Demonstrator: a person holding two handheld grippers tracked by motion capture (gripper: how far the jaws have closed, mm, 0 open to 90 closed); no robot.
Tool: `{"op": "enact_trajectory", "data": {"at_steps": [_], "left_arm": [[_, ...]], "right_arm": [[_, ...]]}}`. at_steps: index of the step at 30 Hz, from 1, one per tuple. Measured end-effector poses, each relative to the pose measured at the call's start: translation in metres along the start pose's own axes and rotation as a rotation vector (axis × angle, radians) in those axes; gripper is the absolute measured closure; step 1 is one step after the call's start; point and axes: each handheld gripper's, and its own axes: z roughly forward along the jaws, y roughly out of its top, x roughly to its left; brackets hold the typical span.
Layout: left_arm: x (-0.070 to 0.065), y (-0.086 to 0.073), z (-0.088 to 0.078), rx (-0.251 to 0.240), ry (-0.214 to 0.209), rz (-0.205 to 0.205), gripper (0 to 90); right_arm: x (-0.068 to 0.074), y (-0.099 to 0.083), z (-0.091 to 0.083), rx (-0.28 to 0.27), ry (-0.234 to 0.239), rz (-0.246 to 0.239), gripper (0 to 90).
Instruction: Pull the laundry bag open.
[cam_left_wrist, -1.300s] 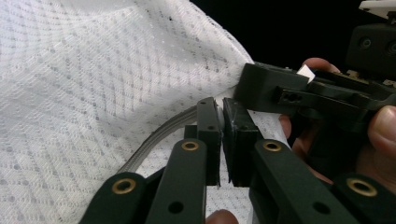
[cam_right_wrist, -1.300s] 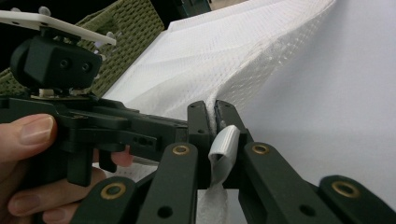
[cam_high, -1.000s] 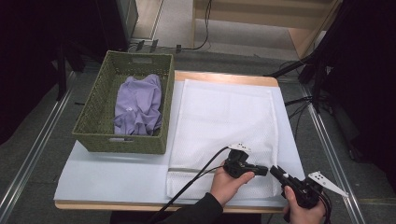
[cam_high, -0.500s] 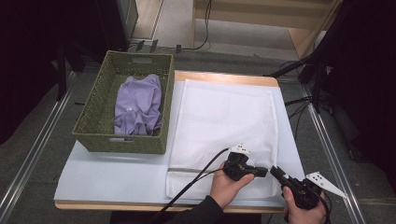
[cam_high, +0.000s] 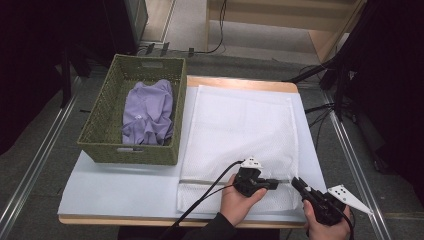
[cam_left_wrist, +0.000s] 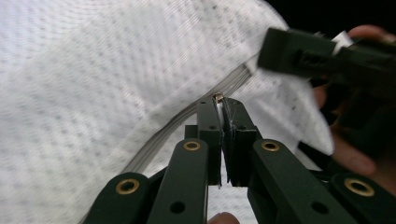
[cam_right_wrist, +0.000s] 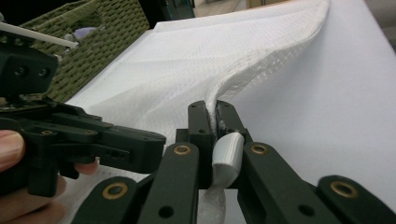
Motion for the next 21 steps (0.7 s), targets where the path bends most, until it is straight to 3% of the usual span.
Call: {"op": "enact_trajectory", "data": {"at_steps": [5, 9, 18, 21], "left_arm": [[0.004, -0.005, -0.007, -0.003, 0.019, -0.008, 87.6], [0.003, -0.008, -0.012, 0.003, 0.060, 0.030, 87.5], [0.003, -0.014, -0.024, 0.002, 0.130, 0.067, 87.5], [0.006, -0.016, -0.029, 0.002, 0.142, 0.053, 87.4]], "right_arm": [[-0.003, 0.001, -0.003, -0.015, -0.020, -0.006, 88.2], [0.001, 0.001, -0.002, -0.012, -0.026, -0.025, 88.2], [0.001, 0.001, -0.003, -0.011, -0.044, -0.052, 88.2], [0.001, 0.002, -0.004, -0.014, -0.050, -0.056, 88.2]]}}
